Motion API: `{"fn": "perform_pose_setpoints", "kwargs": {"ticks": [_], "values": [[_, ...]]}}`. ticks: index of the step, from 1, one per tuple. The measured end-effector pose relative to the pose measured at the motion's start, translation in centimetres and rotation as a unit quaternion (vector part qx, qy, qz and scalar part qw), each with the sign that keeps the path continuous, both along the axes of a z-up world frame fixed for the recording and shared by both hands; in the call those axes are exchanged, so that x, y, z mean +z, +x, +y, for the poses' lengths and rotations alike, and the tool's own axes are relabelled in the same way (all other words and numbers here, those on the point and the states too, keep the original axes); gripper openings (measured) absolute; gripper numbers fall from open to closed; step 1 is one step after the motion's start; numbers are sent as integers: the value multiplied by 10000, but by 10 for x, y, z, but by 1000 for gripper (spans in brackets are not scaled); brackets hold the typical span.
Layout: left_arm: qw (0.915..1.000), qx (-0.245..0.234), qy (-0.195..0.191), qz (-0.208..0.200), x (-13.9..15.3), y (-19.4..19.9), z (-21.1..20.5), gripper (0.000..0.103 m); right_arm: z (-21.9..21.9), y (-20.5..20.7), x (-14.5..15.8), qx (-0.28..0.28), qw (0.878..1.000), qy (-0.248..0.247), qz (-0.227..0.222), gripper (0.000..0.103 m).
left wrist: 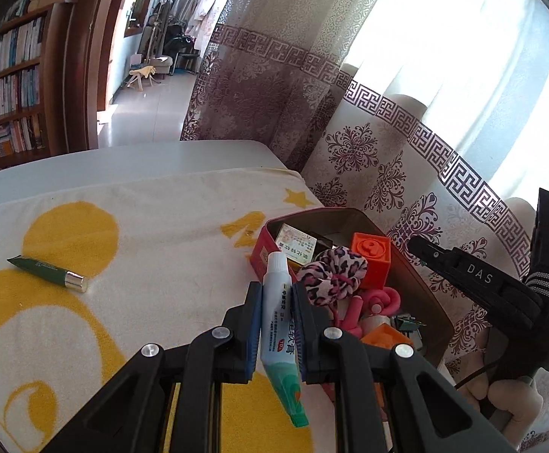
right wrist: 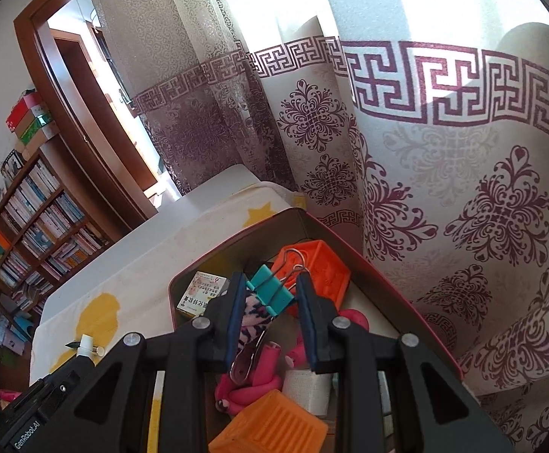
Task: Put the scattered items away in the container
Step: 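Carry the toothpaste tube and teal clip into the tin and release both, then move the left tool to the clear lighter and grasp it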
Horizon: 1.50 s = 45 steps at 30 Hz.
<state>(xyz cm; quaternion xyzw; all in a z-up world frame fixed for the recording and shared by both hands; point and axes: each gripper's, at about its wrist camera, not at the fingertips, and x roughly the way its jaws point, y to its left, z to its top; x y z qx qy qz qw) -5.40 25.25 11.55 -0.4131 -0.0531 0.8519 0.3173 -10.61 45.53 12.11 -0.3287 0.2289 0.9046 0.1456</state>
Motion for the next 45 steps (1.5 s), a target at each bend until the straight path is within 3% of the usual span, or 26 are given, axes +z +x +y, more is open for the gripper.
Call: {"fn": "perform_pose_setpoints", "kwargs": {"ticks": [10, 15, 16, 17, 18, 20, 24, 26, 28, 45], "values": [[9981, -583, -5, -180, -8, 11, 78, 17, 12, 9, 6, -223, 9996, -78, 121, 30], [9963, -652, -40, -561, -19, 8, 93, 17, 17, 8, 5, -258, 9995, -125, 91, 31], [9960, -608, -21, -657, -22, 6, 92, 18, 18, 7, 4, -265, 9995, -171, 74, 31], [9958, -539, 2, -735, -24, 3, 90, 26, 20, 7, 2, -262, 9993, -242, 56, 31], [9959, -452, 29, -787, -26, 1, 86, 45, 22, 6, 1, -246, 9991, -336, 48, 31], [9968, -277, 78, -741, -26, -1, 76, 59, 24, 5, -2, -204, 9986, -490, 48, 31], [9975, -146, 98, -686, -24, -5, 61, 59, 21, 4, -2, -129, 9986, -515, 75, 36], [9978, -79, 96, -650, -23, -5, 53, 59, 18, 5, -1, -104, 9986, -515, 109, 52], [9982, 0, 69, -600, -22, -6, 46, 59, 15, 5, -1, -77, 9985, -514, 163, 61], [9939, 762, -64, -797, -34, -31, -34, 60, -27, -8, 0, 575, 9978, -182, 268, 62]]}}
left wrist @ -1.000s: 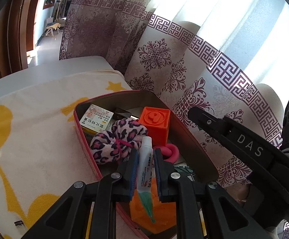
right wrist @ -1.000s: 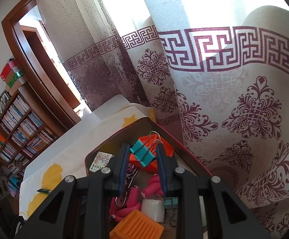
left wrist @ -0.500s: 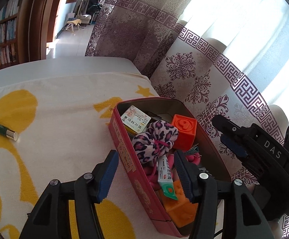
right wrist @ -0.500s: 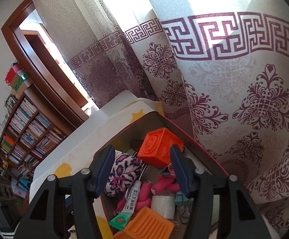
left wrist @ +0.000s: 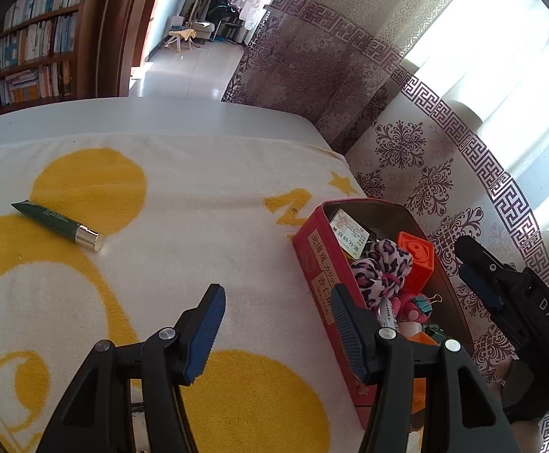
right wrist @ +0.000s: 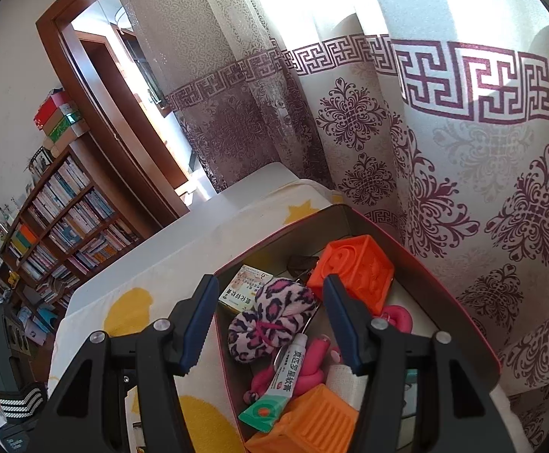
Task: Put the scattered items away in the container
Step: 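Move the left tool to the clear lighter and grasp it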
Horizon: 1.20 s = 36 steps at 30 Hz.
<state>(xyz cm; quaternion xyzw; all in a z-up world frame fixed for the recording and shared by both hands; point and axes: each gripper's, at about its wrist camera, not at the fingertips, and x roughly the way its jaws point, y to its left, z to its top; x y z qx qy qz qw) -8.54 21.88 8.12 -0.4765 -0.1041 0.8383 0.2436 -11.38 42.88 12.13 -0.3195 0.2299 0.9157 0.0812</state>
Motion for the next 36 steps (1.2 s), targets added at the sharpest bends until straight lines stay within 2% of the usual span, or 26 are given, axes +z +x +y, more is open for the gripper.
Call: {"fn": "perform_pose_setpoints", "kwargs": {"ticks": [7, 13, 25, 31, 32, 34, 36], "values": [[9989, 273, -385, -72, -9, -4, -46, 60, -13, -4, -2, 125, 9998, 154, -40, 71], [9968, 140, -785, -111, -23, 21, -68, 60, -21, -8, -6, 217, 9994, 226, -123, 72], [9926, -253, -1159, -269, -55, 83, -70, 60, -35, -15, -15, 295, 9981, 439, -300, 72], [9879, -257, -1521, 122, -58, 92, -60, 59, -36, -14, -15, 305, 9983, 409, -274, 72], [9858, -294, -1637, 210, -59, 94, -57, 58, -36, -15, -15, 314, 9983, 406, -269, 72], [9823, -343, -1798, 390, -59, 97, -54, 45, -40, -14, -15, 357, 9983, 403, -231, 72], [9839, -377, -1701, 407, -58, 98, -56, 32, -46, -13, -13, 444, 9980, 428, -166, 72]]}}
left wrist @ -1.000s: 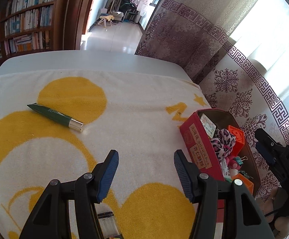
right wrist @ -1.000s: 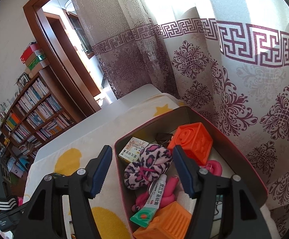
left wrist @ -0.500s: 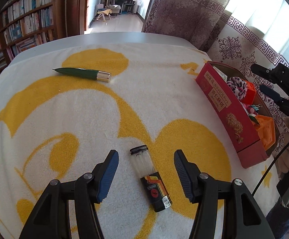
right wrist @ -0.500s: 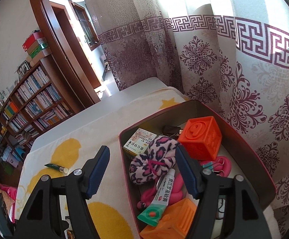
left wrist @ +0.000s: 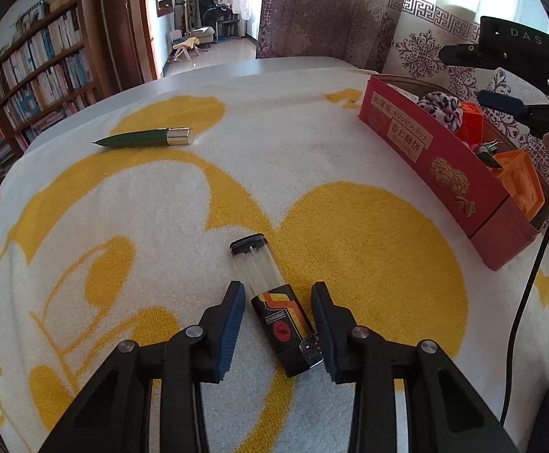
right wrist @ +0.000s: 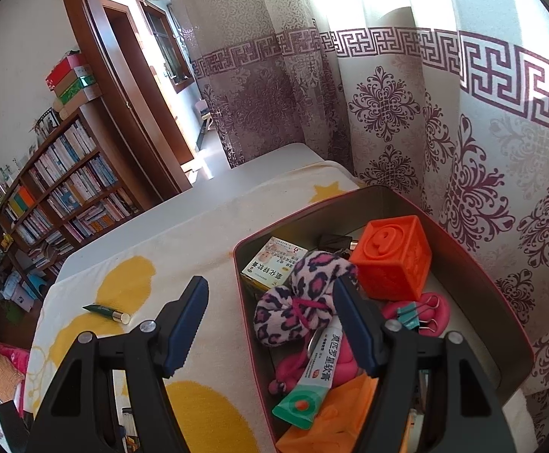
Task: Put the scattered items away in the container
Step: 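Move the left tool to the clear lighter and grasp it, then grasp the green gold-capped tube with the right tool while the left tool holds the lighter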
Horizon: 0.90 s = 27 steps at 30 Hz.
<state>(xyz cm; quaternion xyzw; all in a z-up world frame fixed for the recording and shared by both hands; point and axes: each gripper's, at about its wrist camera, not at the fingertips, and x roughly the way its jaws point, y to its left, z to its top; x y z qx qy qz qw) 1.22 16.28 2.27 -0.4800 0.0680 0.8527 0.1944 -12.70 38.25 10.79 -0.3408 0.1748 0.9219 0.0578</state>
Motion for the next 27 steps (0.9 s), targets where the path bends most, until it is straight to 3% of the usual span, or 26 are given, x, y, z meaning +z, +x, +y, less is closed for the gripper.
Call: {"fn": "perform_pose_setpoints", "kwargs": {"ticks": [3, 10, 16, 23, 27], "values": [[9999, 65, 152, -23, 1, -3, -8, 24, -18, 0, 2, 261, 9995, 159, 103, 72], [9993, 289, 199, 85, 5, -8, -34, 24, -78, 3, -4, 1269, 9900, 558, 241, 72], [9960, 740, 458, 208, 17, -22, -77, 24, -121, 5, -17, 2079, 9757, 667, 182, 72], [9891, 1262, 683, 343, 26, -32, -119, 24, -171, -32, -37, 2942, 9496, 1039, -319, 72], [9863, 1415, 801, 297, 23, -36, -132, 24, -188, -65, -50, 3140, 9405, 1133, -637, 71]]}}
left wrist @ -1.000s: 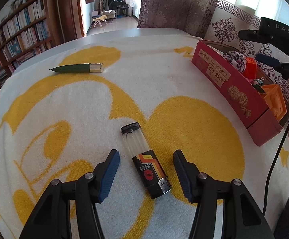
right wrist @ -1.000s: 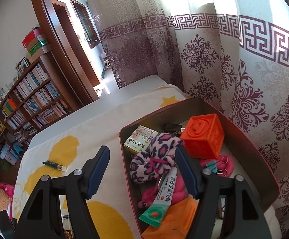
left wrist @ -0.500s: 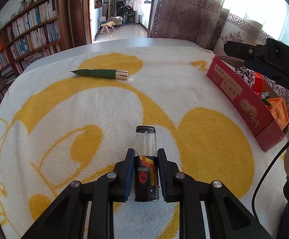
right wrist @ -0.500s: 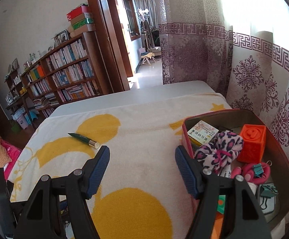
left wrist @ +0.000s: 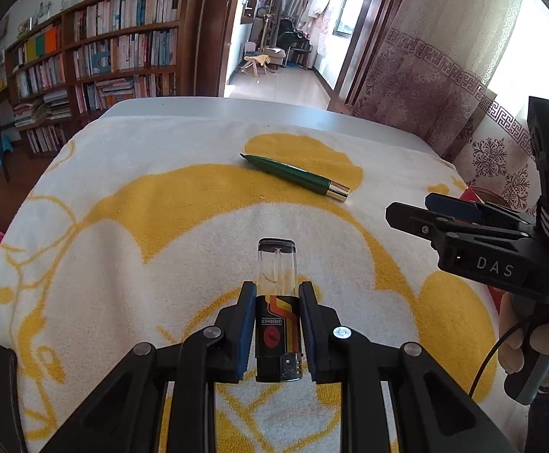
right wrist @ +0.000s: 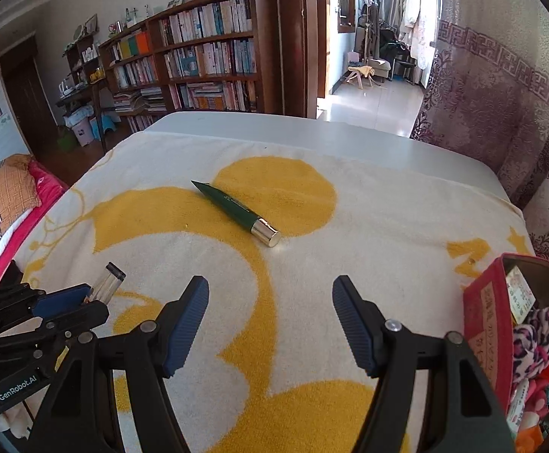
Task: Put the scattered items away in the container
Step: 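Grasp the green gold-capped tube with the right tool while the left tool holds the lighter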
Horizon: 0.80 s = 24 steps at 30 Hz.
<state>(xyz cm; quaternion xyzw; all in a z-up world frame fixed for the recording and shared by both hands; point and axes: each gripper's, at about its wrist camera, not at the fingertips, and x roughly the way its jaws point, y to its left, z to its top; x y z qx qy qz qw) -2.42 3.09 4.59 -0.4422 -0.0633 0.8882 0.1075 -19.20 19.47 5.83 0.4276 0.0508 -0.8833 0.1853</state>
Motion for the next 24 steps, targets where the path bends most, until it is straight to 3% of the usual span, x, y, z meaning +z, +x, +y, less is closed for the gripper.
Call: {"fn": "perform_pose_setpoints", "kwargs": {"ticks": [5, 16, 19, 24], "values": [[9999, 92, 67, -68, -5, -2, -8, 24, -14, -34, -10, 204, 9995, -15, -222, 61], [9997, 134, 65, -178, -12, -3, -7, 24, -43, -70, -36, 410, 9977, 323, -423, 51], [9997, 136, 51, -200, -13, -4, -5, 24, -44, -71, -44, 375, 9970, 387, -548, 38], [9998, 98, 43, -190, -12, -3, -3, 24, -37, -64, -40, 223, 9980, 342, -479, 26]]}}
